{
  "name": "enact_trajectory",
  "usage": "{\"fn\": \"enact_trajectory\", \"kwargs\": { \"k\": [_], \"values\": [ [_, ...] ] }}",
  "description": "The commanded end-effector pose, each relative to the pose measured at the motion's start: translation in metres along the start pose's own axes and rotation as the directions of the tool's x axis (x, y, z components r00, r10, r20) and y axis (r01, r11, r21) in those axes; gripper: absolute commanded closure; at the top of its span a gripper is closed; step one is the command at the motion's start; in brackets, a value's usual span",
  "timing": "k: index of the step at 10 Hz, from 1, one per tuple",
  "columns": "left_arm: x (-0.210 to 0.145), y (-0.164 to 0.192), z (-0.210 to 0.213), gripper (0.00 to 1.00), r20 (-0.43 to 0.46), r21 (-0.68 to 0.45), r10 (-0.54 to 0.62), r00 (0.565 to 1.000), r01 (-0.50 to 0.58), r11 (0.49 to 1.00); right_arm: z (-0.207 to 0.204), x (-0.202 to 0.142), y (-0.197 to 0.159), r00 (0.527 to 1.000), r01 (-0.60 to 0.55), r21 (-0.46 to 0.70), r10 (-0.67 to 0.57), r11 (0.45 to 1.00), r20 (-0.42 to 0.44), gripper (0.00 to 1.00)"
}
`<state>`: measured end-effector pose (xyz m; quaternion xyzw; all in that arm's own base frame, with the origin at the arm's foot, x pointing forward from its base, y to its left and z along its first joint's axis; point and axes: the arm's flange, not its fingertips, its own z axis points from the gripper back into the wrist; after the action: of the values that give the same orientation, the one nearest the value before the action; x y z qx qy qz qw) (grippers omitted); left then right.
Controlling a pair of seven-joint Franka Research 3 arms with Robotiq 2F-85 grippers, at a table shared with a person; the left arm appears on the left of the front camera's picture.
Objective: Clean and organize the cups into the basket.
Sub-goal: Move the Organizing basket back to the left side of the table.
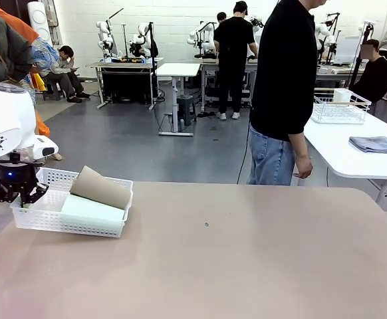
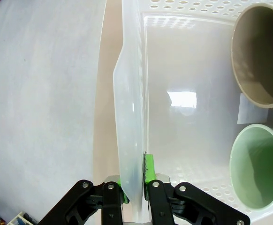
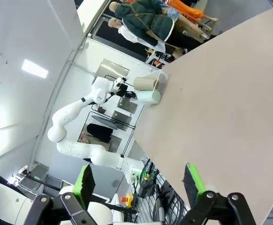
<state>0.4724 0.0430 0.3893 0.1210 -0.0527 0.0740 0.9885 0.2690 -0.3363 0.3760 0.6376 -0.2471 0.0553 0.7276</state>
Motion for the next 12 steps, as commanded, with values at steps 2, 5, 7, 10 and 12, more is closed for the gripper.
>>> {"fn": "enact_trajectory", "kwargs": {
  "k": [2,5,7,10,12],
  "values": [
    [0.033,0.009,-0.022,0.94,-0.046,-0.086,-0.059,0.997,0.055,0.995,-0.001,0.0,0.002,1.0,-0.006,-0.008,0.006,1.0,0.001,0.0],
    [0.053,0.007,-0.044,0.94,-0.078,-0.087,-0.041,0.996,0.034,0.996,-0.001,0.0,0.002,1.0,-0.006,-0.008,0.006,1.0,0.001,0.0],
    [0.057,0.007,-0.051,0.94,-0.082,-0.09,-0.034,0.996,0.026,0.996,-0.001,0.0,0.002,1.0,-0.006,-0.008,0.006,1.0,0.001,0.0],
    [0.053,0.008,-0.045,0.0,-0.077,-0.082,-0.042,0.996,0.035,0.996,-0.001,0.0,0.002,1.0,-0.006,-0.008,0.006,1.0,0.001,0.0],
    [0.05,0.009,-0.044,0.0,-0.08,-0.075,-0.029,0.996,0.023,0.997,-0.001,0.0,0.002,1.0,-0.006,-0.008,0.006,1.0,0.001,0.0]
  ]
}}
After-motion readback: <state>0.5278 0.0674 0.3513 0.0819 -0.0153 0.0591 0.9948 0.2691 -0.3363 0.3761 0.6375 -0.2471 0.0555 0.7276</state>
